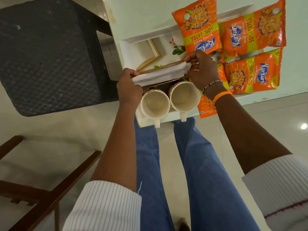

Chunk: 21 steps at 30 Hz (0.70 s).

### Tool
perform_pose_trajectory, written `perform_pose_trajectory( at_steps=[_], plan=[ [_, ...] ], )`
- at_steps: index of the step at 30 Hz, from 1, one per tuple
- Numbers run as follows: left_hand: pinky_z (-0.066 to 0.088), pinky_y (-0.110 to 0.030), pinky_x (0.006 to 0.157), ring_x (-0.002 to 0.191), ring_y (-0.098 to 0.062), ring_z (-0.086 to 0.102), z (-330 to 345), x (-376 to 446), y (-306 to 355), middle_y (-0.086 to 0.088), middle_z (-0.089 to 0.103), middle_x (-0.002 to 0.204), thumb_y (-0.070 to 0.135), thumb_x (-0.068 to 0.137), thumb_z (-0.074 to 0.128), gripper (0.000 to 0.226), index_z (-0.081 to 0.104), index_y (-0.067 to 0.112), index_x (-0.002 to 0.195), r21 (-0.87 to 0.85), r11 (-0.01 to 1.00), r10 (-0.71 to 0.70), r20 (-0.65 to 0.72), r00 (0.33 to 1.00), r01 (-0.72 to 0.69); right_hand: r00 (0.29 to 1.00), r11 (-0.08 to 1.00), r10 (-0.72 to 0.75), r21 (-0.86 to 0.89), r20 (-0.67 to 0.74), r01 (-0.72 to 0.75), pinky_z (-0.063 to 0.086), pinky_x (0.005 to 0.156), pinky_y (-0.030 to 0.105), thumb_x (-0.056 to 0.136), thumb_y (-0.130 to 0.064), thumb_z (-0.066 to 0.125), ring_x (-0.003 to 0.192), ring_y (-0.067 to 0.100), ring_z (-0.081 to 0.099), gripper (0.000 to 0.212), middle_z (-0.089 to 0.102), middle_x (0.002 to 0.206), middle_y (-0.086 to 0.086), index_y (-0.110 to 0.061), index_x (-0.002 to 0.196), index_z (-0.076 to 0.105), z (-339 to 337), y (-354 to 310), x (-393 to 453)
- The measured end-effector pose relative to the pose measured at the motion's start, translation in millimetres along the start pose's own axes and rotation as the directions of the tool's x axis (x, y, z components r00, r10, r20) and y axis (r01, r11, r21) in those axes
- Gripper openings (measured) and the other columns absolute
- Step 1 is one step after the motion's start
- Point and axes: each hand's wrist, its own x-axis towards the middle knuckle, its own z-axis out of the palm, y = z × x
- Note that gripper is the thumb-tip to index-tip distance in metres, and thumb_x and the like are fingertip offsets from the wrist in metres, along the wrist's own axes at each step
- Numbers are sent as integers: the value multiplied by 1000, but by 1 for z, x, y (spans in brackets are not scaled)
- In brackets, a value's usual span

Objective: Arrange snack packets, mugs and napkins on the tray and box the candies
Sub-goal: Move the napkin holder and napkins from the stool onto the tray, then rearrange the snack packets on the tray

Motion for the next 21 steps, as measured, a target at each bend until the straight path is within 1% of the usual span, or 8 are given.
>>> perform_pose_trajectory(
  at_steps=[3,6,9,11,13,16,18,21],
  plan=[
    [44,-10,68,100,-11,46,-12,3,8,-9,48,124,-18,73,46,50,57,12,112,9,998,-59,2,998,59,1000,1000,0,-3,-14,0,50,83,22,74,9,51,98,26,63,30,67,106,16,1,103,57,-8,1,2],
    [40,-7,70,104,-10,44,-15,3,27,-6,43,127,-15,74,44,52,55,15,115,-21,999,-35,8,999,35,991,1000,20,21,-134,-17,39,63,-3,72,11,44,86,21,60,31,68,103,18,2,99,58,-23,1,8],
    [41,-3,63,98,-9,46,0,4,57,-3,50,122,-8,79,40,44,56,15,112,-110,992,-53,32,998,57,962,999,14,-34,-274,-24,40,69,8,73,7,46,87,16,54,33,64,110,17,0,104,57,-39,2,22],
    [41,-17,78,102,-13,50,16,7,78,-2,56,123,-3,82,38,41,57,15,114,-97,995,-22,106,994,33,951,994,2,-102,-309,-35,39,83,20,75,5,49,101,23,54,38,55,121,18,0,113,53,-47,3,33],
    [42,-27,90,114,-18,52,32,12,96,-5,58,126,0,85,36,43,54,13,121,-73,997,24,216,976,-9,962,986,43,-145,-268,-85,37,88,24,78,5,52,115,28,50,44,47,129,18,-2,121,48,-50,7,43],
    [40,-34,102,126,-22,46,50,24,111,-9,50,139,2,88,40,50,39,15,137,-19,1000,20,352,936,-14,983,974,79,-196,-163,-111,36,85,23,81,7,52,120,30,48,49,43,134,18,-3,127,40,-47,10,49],
    [42,-33,97,127,-23,46,58,28,115,-11,48,139,2,89,43,59,27,18,144,-21,1000,30,422,906,-23,987,978,63,-188,-151,-91,40,88,29,82,9,50,121,31,48,51,44,135,19,-2,129,35,-45,12,48],
    [47,-23,78,123,-18,48,65,28,119,-10,48,139,-1,89,44,66,21,22,146,-130,991,99,456,884,-43,983,987,101,-112,-156,-119,41,77,28,82,7,50,116,31,53,51,49,132,18,-2,130,33,-43,19,45]
  ],
)
